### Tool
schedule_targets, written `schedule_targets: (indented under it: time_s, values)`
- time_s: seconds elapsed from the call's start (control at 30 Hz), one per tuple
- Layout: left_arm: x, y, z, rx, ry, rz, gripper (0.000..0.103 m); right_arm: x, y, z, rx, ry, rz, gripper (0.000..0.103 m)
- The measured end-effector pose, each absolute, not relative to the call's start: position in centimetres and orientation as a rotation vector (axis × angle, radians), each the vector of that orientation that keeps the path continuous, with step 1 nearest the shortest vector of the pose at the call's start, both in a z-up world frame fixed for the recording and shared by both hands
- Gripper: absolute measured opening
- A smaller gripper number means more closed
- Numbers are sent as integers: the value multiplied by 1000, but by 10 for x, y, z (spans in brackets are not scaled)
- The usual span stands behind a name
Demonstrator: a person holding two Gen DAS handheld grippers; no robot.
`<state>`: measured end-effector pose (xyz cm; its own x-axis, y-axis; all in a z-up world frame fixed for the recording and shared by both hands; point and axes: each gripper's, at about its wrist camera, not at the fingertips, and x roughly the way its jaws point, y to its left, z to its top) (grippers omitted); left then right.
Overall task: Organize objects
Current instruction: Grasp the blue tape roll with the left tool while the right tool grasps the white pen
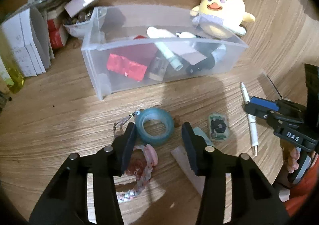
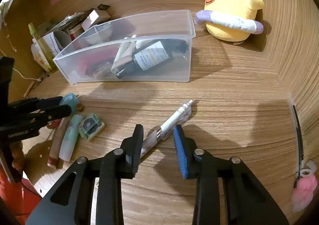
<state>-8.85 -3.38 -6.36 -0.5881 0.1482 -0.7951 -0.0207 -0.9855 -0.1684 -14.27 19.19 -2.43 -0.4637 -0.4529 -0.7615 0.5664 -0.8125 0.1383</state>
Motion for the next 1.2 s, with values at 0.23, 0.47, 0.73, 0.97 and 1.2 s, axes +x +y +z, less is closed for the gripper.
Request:
schedule_targets:
  time_s: [0.23,0.47,0.73,0.97,1.2]
  values:
    - [-93,-33,-65,-1377,-219,2735,41,-139,186,-22,1082,217,-2237,12]
    - [-93,-33,-61,-1348,-222,2765,39,-136,184,-17,1046,256,-2222,4]
    - [-85,-31,-46,-1275,-240,2785,39,-148,190,-16,1142,167,-2173,5]
    - [-87,-28,-41,-1239,-254,2785,39,-160,181,-20,1168,179,-2203,27]
    - [-86,-28,-38,-1208,-269,2787,39,-158,161,-25,1137,286,-2215,32]
